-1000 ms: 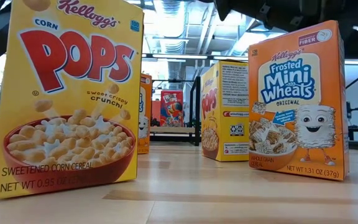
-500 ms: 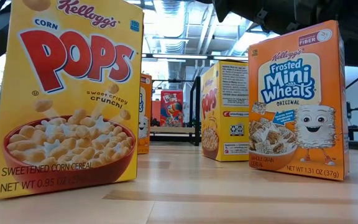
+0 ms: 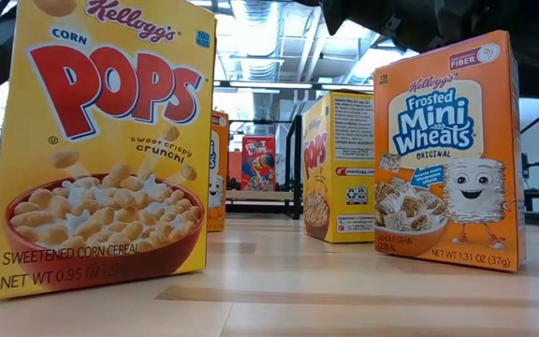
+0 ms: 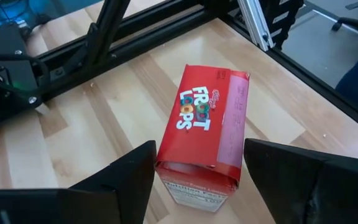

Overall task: Stack cereal on shelf
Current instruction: Put the top red cereal box on the shelf aligned with the other red cereal box

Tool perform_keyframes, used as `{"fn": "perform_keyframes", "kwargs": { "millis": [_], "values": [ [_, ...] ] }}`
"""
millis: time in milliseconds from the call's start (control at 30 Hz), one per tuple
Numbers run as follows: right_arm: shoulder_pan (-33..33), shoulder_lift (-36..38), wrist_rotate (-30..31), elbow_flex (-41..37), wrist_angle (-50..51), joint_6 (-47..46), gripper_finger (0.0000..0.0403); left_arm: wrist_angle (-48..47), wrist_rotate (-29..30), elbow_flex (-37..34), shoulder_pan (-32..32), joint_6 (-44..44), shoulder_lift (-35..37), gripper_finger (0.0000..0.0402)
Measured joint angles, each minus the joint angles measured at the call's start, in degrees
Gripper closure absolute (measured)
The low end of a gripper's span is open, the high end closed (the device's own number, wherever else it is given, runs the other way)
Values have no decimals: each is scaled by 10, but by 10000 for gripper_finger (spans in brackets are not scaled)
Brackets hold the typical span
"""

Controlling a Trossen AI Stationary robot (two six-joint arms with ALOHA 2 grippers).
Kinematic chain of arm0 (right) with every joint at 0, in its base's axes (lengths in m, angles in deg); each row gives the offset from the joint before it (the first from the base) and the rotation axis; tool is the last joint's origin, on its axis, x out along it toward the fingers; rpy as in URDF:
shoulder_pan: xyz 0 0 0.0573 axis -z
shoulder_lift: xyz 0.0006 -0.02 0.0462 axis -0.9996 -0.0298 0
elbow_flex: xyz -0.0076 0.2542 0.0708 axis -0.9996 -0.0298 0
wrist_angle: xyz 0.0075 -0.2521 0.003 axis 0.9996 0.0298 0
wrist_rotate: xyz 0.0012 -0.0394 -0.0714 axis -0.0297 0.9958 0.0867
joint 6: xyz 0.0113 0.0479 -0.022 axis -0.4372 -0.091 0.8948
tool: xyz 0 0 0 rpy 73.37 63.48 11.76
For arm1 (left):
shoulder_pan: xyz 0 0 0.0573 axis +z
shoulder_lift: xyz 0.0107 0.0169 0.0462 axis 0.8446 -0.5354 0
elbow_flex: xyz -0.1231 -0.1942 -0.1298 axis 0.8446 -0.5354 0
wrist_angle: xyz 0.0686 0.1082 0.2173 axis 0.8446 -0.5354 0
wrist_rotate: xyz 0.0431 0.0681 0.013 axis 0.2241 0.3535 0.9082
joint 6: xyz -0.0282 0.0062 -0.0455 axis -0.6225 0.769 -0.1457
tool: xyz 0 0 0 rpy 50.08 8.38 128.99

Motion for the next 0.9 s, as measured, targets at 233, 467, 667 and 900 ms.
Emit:
{"fn": "perform_keyframes", "kwargs": {
  "millis": [233, 467, 667, 900],
  "values": [
    [0, 0, 0, 0, 0, 0, 171, -1, 5, 0, 0, 11, 0, 182],
    [0, 0, 0, 0, 0, 0, 171, -1, 5, 0, 1, 15, 0, 204],
    [0, 0, 0, 0, 0, 0, 171, -1, 5, 0, 1, 3, 0, 222],
    [0, 0, 0, 0, 0, -1, 171, -6, 65, 0, 0, -43, 7, 228]
  ]
}}
